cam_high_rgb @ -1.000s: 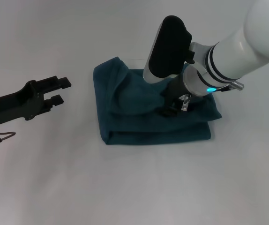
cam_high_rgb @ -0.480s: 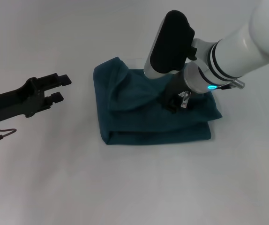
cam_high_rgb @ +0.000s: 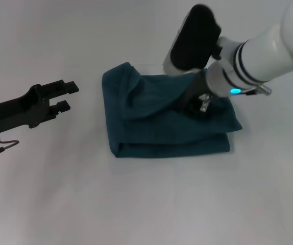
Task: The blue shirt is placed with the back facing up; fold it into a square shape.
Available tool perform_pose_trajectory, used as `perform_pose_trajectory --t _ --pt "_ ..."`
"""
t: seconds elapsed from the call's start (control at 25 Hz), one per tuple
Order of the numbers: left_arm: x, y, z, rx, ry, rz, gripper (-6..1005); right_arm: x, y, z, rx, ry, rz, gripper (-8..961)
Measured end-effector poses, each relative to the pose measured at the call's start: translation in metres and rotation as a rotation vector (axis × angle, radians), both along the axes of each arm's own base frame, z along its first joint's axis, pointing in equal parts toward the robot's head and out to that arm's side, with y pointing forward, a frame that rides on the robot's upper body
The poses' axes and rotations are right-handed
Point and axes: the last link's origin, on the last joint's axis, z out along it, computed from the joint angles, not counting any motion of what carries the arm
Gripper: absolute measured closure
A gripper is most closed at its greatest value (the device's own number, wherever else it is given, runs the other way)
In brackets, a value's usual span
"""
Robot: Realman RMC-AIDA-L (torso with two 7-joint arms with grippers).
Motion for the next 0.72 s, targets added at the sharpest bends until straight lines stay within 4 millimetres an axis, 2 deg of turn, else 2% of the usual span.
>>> perform_pose_trajectory --t 0.2,0.4,0.72 --pt "0.000 0.000 0.000 0.000 0.000 -0.001 320 0.008 0.013 0.022 0.137 0.060 -0.063 935" --pt "0.002 0.002 0.000 0.000 0.001 -0.007 319 0.021 0.021 0.035 0.235 0.107 -0.131 933" --pt "0.002 0.004 -0.001 0.003 0.005 -0.002 319 0.040 0.029 0.033 0.330 0.166 -0.191 930"
